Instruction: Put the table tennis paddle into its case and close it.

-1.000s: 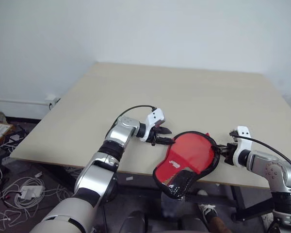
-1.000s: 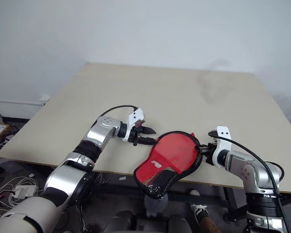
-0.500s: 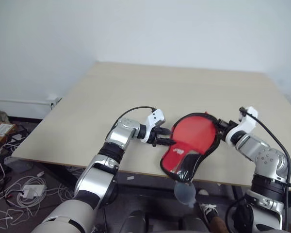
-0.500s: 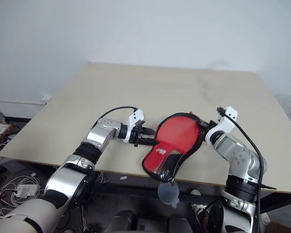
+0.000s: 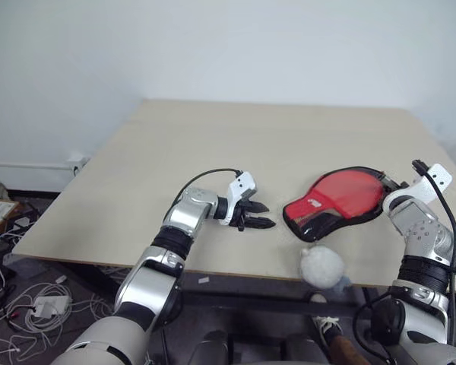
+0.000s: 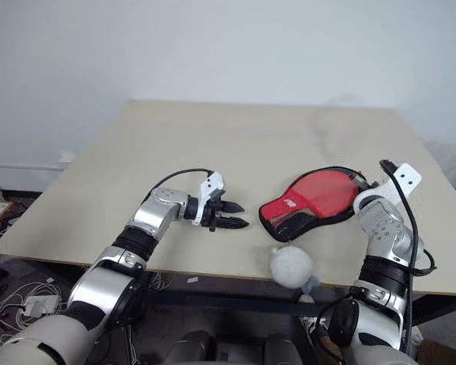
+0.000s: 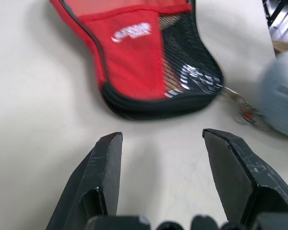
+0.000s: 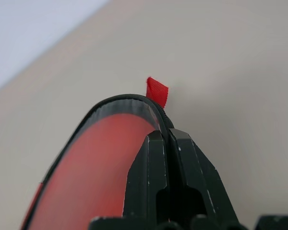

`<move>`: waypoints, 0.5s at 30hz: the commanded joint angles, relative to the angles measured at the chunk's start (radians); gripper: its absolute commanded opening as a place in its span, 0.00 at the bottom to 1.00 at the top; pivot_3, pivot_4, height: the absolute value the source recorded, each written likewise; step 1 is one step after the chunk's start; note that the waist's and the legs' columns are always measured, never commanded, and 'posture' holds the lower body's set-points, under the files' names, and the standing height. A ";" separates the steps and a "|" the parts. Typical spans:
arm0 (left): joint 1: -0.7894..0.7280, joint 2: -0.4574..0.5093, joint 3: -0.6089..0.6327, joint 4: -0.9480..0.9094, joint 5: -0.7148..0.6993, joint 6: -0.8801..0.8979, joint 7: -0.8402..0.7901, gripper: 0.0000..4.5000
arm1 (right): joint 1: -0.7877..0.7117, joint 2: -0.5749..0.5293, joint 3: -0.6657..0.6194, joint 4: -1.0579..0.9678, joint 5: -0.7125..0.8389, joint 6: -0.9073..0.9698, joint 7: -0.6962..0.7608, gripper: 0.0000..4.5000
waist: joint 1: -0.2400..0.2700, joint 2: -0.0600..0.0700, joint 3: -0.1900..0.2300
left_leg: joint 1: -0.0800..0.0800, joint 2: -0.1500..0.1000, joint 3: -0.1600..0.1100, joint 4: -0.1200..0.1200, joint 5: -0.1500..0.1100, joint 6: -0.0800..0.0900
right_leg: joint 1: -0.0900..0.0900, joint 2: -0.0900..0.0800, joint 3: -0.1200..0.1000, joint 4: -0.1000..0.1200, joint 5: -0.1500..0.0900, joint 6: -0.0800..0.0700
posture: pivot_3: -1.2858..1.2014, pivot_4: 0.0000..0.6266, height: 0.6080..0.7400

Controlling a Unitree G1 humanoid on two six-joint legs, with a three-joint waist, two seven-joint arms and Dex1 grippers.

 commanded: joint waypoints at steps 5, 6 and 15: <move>-0.013 0.016 0.023 -0.050 -0.028 0.008 0.019 0.62 | -0.026 -0.038 0.026 0.137 -0.075 -0.099 -0.036 0.00 | 0.000 0.002 0.000 | 0.000 0.000 0.000 0.000 0.000 0.000 | 0.000 0.000 0.000 0.000 0.000 0.000 | 0.52 0.00 1.00; -0.014 0.016 0.026 -0.050 -0.031 0.009 0.022 0.62 | -0.021 -0.035 0.030 0.159 -0.073 -0.090 -0.026 0.00 | 0.000 0.002 0.000 | 0.000 0.000 0.000 0.000 0.000 0.000 | 0.000 0.000 0.000 0.000 0.000 0.000 | 0.52 0.00 1.00; -0.019 0.015 0.024 -0.034 -0.025 -0.001 0.031 0.62 | 0.025 -0.039 0.054 0.174 -0.096 -0.074 -0.022 0.24 | -0.001 0.002 0.000 | 0.001 0.000 0.000 0.000 0.000 0.000 | 0.001 0.000 0.000 0.000 0.000 0.000 | 0.52 0.00 1.00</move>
